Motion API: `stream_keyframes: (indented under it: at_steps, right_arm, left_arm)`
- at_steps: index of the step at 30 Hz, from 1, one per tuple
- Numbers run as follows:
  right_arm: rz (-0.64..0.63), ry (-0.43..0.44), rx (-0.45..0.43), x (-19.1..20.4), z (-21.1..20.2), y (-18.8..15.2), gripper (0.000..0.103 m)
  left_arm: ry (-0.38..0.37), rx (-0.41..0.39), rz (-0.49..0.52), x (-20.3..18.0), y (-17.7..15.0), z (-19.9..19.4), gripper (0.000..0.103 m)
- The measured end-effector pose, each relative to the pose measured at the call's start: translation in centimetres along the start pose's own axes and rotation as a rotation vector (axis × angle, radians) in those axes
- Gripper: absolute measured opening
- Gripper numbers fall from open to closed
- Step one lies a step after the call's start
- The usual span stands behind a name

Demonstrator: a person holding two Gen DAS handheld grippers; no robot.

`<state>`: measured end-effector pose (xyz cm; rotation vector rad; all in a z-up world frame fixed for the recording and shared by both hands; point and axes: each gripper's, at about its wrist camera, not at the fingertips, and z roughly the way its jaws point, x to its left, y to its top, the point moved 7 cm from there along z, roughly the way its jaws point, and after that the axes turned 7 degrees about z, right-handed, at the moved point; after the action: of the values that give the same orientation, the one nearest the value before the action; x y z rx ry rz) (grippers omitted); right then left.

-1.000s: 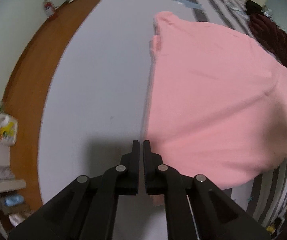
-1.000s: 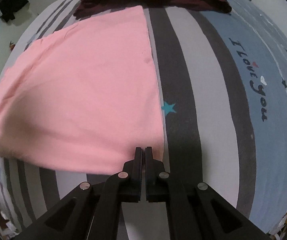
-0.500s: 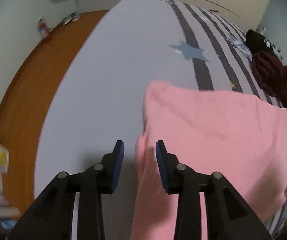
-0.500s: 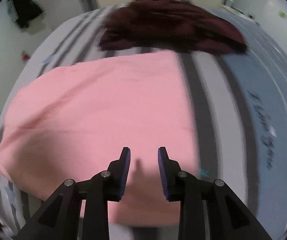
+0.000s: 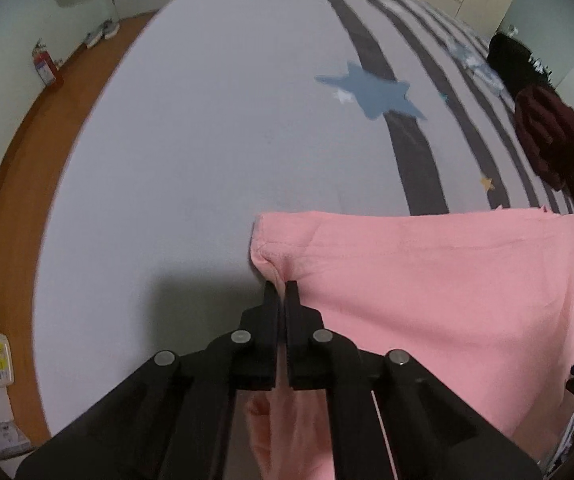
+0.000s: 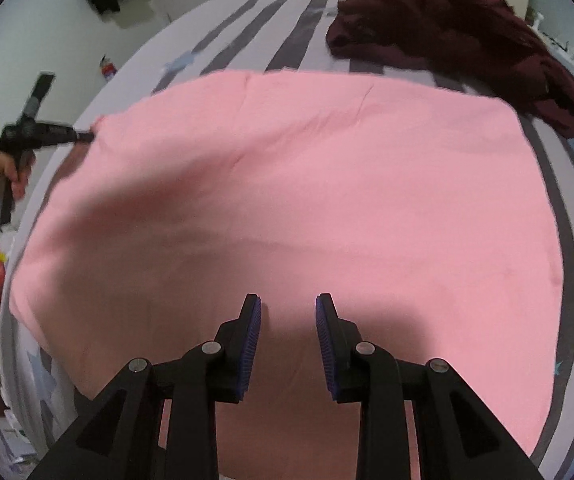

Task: Fold clothes

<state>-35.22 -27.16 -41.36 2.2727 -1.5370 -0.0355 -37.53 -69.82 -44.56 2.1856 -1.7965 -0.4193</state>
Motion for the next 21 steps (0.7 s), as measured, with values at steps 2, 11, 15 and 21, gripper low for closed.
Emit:
stream_keyframes:
  at_steps: [2, 11, 15, 21]
  right_arm:
    - [-0.001, 0.000, 0.007, -0.2, 0.4, -0.1, 0.026]
    - [-0.007, -0.004, 0.018, -0.7, 0.2, -0.8, 0.026]
    - [-0.002, 0.000, 0.022, -0.5, -0.2, -1.4, 0.026]
    - [0.001, -0.020, 0.025, -1.4, -0.3, -1.6, 0.026]
  left_arm:
    - [-0.002, -0.019, -0.017, 1.0, 0.2, -1.1, 0.001]
    - [0.066, -0.009, -0.053, 5.1, -0.8, -1.5, 0.001]
    - [0.049, 0.018, -0.094, 5.4, -0.9, -0.8, 0.006]
    - [0.012, -0.065, -0.127, 5.0, 0.3, -3.0, 0.054]
